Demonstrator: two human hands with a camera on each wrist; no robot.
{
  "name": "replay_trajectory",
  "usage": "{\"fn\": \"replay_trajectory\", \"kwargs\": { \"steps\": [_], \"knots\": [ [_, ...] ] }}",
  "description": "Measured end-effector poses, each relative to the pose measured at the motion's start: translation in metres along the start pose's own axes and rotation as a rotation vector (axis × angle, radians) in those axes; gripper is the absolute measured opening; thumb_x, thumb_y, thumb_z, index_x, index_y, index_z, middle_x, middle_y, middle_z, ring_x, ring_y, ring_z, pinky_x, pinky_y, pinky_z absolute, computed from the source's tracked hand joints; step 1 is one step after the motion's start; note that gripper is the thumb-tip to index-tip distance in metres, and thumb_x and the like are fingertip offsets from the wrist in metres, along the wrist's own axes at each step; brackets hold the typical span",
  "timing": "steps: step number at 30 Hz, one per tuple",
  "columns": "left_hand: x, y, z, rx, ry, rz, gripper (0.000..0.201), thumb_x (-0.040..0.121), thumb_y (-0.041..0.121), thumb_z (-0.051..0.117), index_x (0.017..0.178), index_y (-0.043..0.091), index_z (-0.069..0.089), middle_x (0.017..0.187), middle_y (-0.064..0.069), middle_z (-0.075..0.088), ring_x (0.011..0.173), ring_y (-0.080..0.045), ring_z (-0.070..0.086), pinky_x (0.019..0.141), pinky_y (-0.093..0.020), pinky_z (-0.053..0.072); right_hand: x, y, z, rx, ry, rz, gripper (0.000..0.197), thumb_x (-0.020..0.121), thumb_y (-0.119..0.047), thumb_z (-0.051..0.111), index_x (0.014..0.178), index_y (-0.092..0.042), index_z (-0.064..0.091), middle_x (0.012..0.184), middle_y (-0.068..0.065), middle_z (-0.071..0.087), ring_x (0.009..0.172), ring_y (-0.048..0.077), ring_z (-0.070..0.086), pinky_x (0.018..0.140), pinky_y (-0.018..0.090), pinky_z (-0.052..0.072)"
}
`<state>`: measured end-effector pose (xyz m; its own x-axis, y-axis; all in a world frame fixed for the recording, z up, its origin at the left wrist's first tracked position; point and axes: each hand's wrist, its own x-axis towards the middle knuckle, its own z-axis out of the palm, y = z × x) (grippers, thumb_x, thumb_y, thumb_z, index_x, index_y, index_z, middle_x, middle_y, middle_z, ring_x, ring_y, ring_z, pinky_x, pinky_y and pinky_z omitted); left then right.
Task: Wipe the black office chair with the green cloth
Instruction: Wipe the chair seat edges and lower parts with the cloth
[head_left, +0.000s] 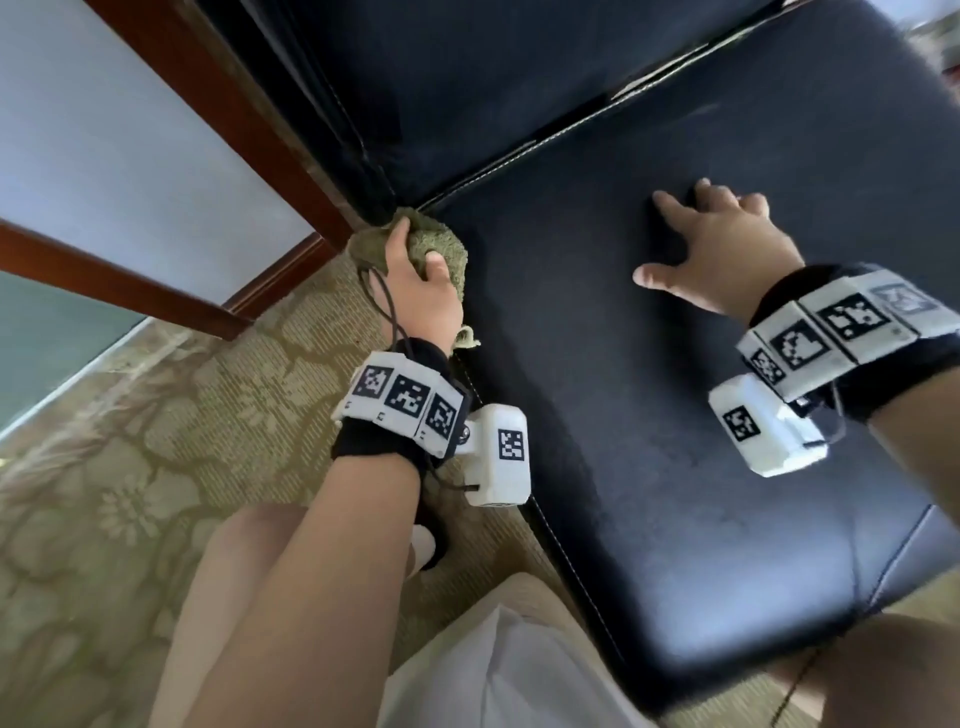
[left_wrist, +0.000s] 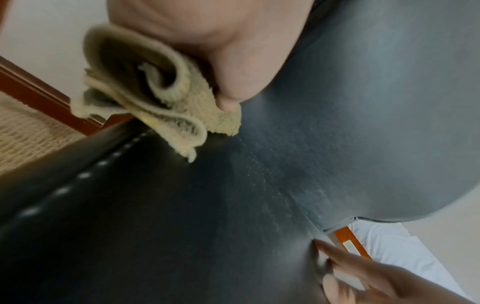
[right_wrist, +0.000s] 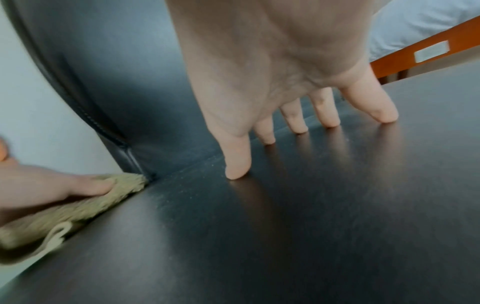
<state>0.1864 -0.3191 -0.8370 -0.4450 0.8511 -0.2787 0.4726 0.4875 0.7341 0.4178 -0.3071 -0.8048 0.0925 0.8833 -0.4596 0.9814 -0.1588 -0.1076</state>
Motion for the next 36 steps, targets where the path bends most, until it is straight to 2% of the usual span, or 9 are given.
{"fn": "replay_trajectory", "kwargs": {
  "steps": [4, 6, 9, 14, 18, 24, 26, 30, 36],
  "knots": [
    [0.012, 0.016, 0.007, 0.025, 0.036, -0.101, 0.048, 0.099, 0.026, 0.041, 0.145, 0.029, 0.030, 0.138, -0.014, 0.039, 0.121, -0.031, 0.047, 0.101, -0.042, 0.041, 0.006, 0.000, -0.012, 0.038, 0.075, -0.042, 0.069, 0.086, -0.045, 0.059, 0.145, -0.031, 0.027, 0.146, 0.009, 0.026, 0.134, 0.031, 0.020, 0.100, 0.053, 0.032],
    [0.016, 0.026, 0.010, 0.079, 0.052, -0.099, 0.047, 0.099, 0.026, 0.040, 0.145, 0.026, 0.030, 0.138, -0.014, 0.039, 0.123, -0.031, 0.045, 0.102, -0.046, 0.039, 0.012, 0.001, -0.013, 0.076, 0.056, -0.060, 0.074, 0.085, -0.044, 0.061, 0.147, -0.034, 0.021, 0.153, 0.006, 0.017, 0.140, 0.028, 0.011, 0.104, 0.057, 0.027],
    [0.023, 0.037, 0.011, 0.275, 0.036, -0.025, 0.041, 0.098, 0.024, 0.041, 0.139, 0.021, 0.039, 0.137, -0.012, 0.042, 0.127, -0.029, 0.041, 0.103, -0.039, 0.036, 0.021, 0.001, -0.012, 0.068, -0.058, -0.072, 0.076, 0.087, -0.045, 0.058, 0.147, -0.040, 0.013, 0.158, -0.003, -0.001, 0.143, 0.030, -0.005, 0.106, 0.066, 0.019],
    [0.020, 0.056, 0.023, 0.525, -0.033, -0.013, 0.040, 0.099, 0.028, 0.038, 0.137, 0.019, 0.041, 0.140, -0.012, 0.038, 0.131, -0.029, 0.034, 0.106, -0.040, 0.028, 0.029, 0.002, -0.010, -0.051, -0.123, -0.116, 0.073, 0.090, -0.049, 0.050, 0.148, -0.038, 0.007, 0.158, -0.001, -0.005, 0.142, 0.038, -0.004, 0.102, 0.064, 0.030],
    [0.012, 0.072, 0.037, 0.621, -0.094, 0.014, 0.039, 0.100, 0.028, 0.035, 0.137, 0.018, 0.039, 0.144, -0.015, 0.031, 0.135, -0.033, 0.027, 0.107, -0.047, 0.030, 0.025, 0.000, -0.011, -0.078, -0.147, -0.108, 0.071, 0.092, -0.049, 0.046, 0.148, -0.038, 0.003, 0.158, -0.003, -0.008, 0.142, 0.037, -0.006, 0.102, 0.065, 0.030],
    [0.016, 0.050, -0.002, 0.583, -0.177, 0.177, 0.065, 0.093, 0.043, 0.050, 0.149, 0.027, 0.021, 0.142, -0.016, 0.033, 0.132, -0.031, 0.030, 0.108, -0.037, 0.021, 0.025, 0.002, -0.010, -0.136, -0.139, -0.138, 0.070, 0.093, -0.052, 0.041, 0.148, -0.038, 0.000, 0.158, -0.002, -0.008, 0.142, 0.039, -0.003, 0.103, 0.057, 0.034],
    [0.026, 0.051, -0.014, 0.576, -0.236, 0.220, 0.066, 0.088, 0.042, 0.059, 0.145, 0.025, 0.031, 0.141, -0.016, 0.033, 0.131, -0.031, 0.032, 0.107, -0.035, 0.024, 0.026, 0.004, -0.008, -0.155, -0.128, -0.151, 0.070, 0.093, -0.053, 0.039, 0.148, -0.039, -0.002, 0.158, -0.002, -0.008, 0.142, 0.039, -0.002, 0.103, 0.055, 0.035],
    [0.044, 0.056, -0.021, 0.678, -0.295, 0.349, 0.050, 0.087, 0.035, 0.063, 0.130, 0.012, 0.050, 0.132, -0.017, 0.048, 0.120, -0.032, 0.047, 0.098, -0.036, 0.036, 0.028, 0.006, -0.005, -0.154, -0.116, -0.157, 0.069, 0.094, -0.054, 0.037, 0.147, -0.040, -0.004, 0.158, -0.002, -0.010, 0.143, 0.038, -0.002, 0.106, 0.049, 0.033],
    [0.023, 0.058, -0.038, 0.484, -0.252, 0.445, 0.040, 0.085, 0.023, 0.066, 0.123, 0.013, 0.058, 0.120, -0.013, 0.059, 0.111, -0.029, 0.055, 0.090, -0.031, 0.039, 0.009, -0.011, -0.011, -0.055, -0.135, -0.056, 0.069, 0.095, -0.045, 0.044, 0.148, -0.037, 0.001, 0.158, -0.001, -0.009, 0.143, 0.036, -0.008, 0.106, 0.063, 0.021]
  ]
}}
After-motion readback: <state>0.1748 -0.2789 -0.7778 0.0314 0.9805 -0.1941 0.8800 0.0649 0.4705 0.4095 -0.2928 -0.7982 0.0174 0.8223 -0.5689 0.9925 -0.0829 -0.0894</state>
